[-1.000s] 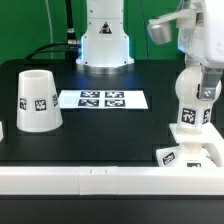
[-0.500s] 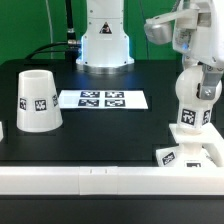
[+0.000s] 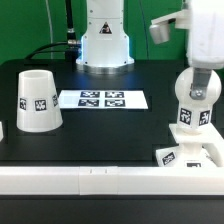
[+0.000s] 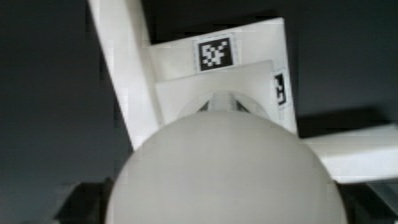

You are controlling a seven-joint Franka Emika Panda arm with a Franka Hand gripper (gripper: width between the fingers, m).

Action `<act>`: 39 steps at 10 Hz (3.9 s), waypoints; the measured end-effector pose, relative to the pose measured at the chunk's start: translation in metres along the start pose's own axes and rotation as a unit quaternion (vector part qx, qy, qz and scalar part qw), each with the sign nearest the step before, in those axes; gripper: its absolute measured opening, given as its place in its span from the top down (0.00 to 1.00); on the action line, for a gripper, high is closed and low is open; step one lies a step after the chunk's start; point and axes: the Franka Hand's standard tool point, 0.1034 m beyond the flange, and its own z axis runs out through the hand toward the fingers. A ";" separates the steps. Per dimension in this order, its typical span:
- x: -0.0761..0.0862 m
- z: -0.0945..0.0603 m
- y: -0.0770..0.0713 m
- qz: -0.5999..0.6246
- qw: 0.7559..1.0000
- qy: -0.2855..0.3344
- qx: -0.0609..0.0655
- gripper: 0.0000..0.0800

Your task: Assemble lamp

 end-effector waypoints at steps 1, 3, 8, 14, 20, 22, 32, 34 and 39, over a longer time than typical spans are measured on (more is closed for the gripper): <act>0.001 0.000 0.000 0.061 0.998 -0.007 0.007 0.28; 0.003 0.000 0.002 0.190 0.982 -0.012 0.013 0.28; 0.003 0.000 0.002 0.361 0.932 -0.022 0.015 0.28; -0.006 0.002 0.000 0.620 0.784 -0.015 0.026 0.28; -0.005 0.002 0.001 0.832 0.552 -0.034 0.037 0.28; -0.005 0.002 0.002 0.855 0.516 -0.034 0.037 0.28; -0.001 0.002 0.000 0.565 0.824 -0.015 0.041 0.13; -0.001 0.002 0.001 0.511 0.859 -0.013 0.042 0.13; 0.003 0.001 0.002 0.292 0.956 -0.003 0.024 0.13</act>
Offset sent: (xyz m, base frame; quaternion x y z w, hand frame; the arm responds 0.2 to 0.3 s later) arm 0.0057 0.0061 0.0013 0.0390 -0.0437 0.2456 0.9676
